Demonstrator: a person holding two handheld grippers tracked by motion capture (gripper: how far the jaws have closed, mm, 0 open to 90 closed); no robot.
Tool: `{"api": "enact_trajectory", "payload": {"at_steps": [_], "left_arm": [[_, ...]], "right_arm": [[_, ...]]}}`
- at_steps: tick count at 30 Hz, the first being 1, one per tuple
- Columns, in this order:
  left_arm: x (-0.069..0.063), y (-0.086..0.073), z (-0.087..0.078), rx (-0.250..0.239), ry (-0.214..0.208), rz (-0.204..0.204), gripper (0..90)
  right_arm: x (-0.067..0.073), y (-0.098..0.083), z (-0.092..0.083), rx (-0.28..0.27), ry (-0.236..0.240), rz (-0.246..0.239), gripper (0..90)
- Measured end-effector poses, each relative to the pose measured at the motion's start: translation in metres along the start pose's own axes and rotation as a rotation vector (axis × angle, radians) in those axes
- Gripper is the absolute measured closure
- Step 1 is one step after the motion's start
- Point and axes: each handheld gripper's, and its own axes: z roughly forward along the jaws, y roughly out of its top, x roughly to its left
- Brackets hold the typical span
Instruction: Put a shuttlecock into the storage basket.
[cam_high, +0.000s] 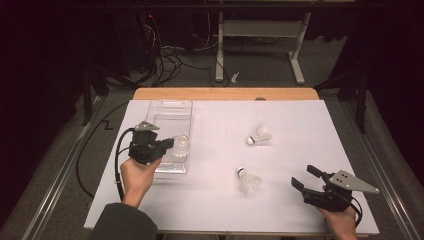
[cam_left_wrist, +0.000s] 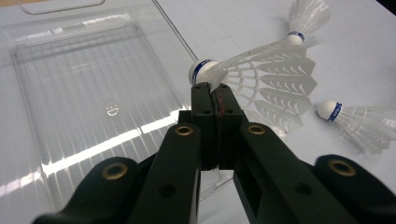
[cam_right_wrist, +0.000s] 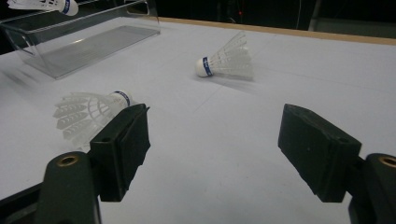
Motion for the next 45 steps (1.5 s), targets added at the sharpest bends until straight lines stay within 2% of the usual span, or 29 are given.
{"api": "enact_trajectory", "payload": {"at_steps": [18, 29, 45], "left_arm": [[0.013, 0.0, -0.002, -0.013, 0.029, -0.028, 89.4], [0.018, 0.006, 0.006, -0.008, 0.051, -0.028, 89.4], [0.023, 0.013, 0.022, 0.008, 0.063, -0.033, 89.4]], "right_arm": [[0.0, 0.0, 0.0, -0.001, -0.001, 0.001, 25.2], [-0.001, 0.0, -0.001, -0.002, -0.005, 0.005, 25.1], [-0.001, 0.0, 0.0, -0.001, -0.002, 0.007, 25.1]]}}
